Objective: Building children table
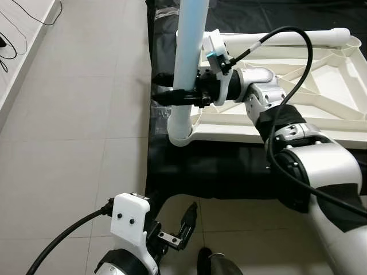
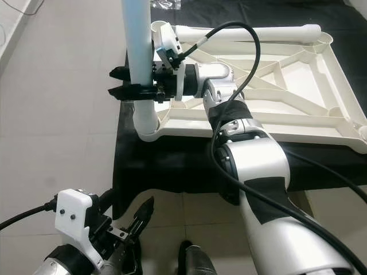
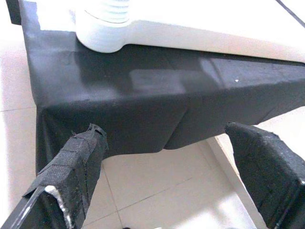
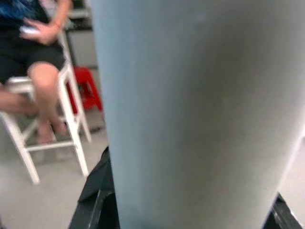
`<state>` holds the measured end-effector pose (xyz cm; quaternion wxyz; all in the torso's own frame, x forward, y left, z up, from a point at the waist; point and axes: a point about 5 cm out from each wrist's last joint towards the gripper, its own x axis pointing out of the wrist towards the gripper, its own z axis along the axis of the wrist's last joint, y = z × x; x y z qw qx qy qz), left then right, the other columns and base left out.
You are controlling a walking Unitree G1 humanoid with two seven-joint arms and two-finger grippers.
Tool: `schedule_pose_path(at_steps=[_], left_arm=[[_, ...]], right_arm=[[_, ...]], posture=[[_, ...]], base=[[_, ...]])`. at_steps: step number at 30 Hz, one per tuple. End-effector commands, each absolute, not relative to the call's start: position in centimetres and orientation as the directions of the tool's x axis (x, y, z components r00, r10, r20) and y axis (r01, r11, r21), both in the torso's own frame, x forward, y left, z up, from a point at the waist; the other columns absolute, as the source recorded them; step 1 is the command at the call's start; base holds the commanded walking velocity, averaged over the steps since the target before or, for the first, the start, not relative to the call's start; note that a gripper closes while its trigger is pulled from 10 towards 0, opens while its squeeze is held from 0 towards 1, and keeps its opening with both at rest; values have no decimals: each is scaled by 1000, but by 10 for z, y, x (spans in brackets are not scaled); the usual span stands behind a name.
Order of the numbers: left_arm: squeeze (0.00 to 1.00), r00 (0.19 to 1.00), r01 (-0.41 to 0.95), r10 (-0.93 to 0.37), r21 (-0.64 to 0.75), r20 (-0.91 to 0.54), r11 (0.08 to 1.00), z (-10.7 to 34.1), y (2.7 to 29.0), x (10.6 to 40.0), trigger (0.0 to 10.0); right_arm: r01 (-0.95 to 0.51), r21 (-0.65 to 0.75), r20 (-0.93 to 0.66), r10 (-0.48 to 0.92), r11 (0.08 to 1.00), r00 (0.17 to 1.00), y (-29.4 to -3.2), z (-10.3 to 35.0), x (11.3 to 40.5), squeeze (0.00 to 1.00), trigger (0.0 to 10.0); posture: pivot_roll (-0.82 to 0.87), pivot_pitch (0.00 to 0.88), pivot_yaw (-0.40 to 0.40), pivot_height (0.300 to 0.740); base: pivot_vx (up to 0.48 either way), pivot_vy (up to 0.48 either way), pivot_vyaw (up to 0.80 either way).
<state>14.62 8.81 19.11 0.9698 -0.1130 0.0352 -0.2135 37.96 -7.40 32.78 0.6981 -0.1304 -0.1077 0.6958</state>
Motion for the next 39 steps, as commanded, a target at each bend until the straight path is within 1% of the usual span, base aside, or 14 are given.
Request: schedule_pose_path(at_steps=[1,8,11,12,14,18,21,22,23,25,30,32,35,39], left_arm=[[0,906,397,-419,-233,-52,888,186,88,145,10000],[0,907,397,-418,-231,-50,888,186,88,145,10000],[0,907,396,-418,-230,-52,889,185,88,145,10000],[0,908,395,-416,-232,-52,889,185,89,145,10000],[0,908,394,-416,-233,-51,889,185,89,145,10000],[0,907,398,-418,-226,-50,889,185,89,146,10000],[0,908,396,-416,-222,-46,891,186,89,147,10000],[0,912,390,-409,-221,-43,894,186,89,147,10000],[0,912,390,-409,-221,-43,894,186,89,147,10000],[0,914,386,-403,-219,-42,896,186,89,148,10000],[0,915,383,-400,-215,-40,898,186,90,149,10000],[0,918,379,-394,-207,-35,902,187,92,150,10000],[0,920,376,-390,-201,-32,904,187,94,152,10000],[0,925,368,-380,-190,-30,910,188,97,153,10000]], right_arm=[[-957,-291,-92,995,20,48,-74,311,383,0,10000],[-956,-282,-165,986,-75,-29,-77,302,379,0,10000],[-956,-265,-184,980,-129,-82,-76,299,376,0,10000],[-952,-255,-197,973,-167,-118,-71,295,374,0,10000],[-952,-254,-197,973,-172,-123,-69,295,374,0,10000],[-943,-242,-233,957,-230,-174,-53,285,369,0,10000],[-942,-235,-216,958,-239,-189,-47,283,368,0,10000],[-949,-234,-149,973,-210,-178,-45,286,369,0,10000],[-949,-234,-149,973,-210,-178,-45,286,369,0,10000],[-960,-228,-92,986,-159,-141,-46,287,371,0,10000],[-965,-216,-82,988,-147,-132,-50,283,372,0,10000],[-972,-230,-67,997,-39,-24,-56,275,377,0,10000],[-976,-215,-51,999,-18,-7,-63,267,377,0,10000],[-979,-197,-41,998,-49,-41,-66,259,374,0,10000]], posture=[[134,346,-54,740],[134,347,-54,740],[133,348,-55,740],[135,348,-53,740],[135,348,-53,740],[140,345,-53,740],[140,345,-53,740],[136,342,-59,740],[136,342,-59,740],[138,342,-61,740],[138,342,-61,740],[131,339,-56,740],[130,339,-56,740],[130,339,-56,740]], base=[[0,0,0],[0,0,0],[0,0,0],[0,0,0],[0,0,0],[0,0,0],[0,0,0],[0,0,0],[0,0,0],[0,0,0],[0,0,0],[0,0,0],[0,0,0],[0,0,0]])
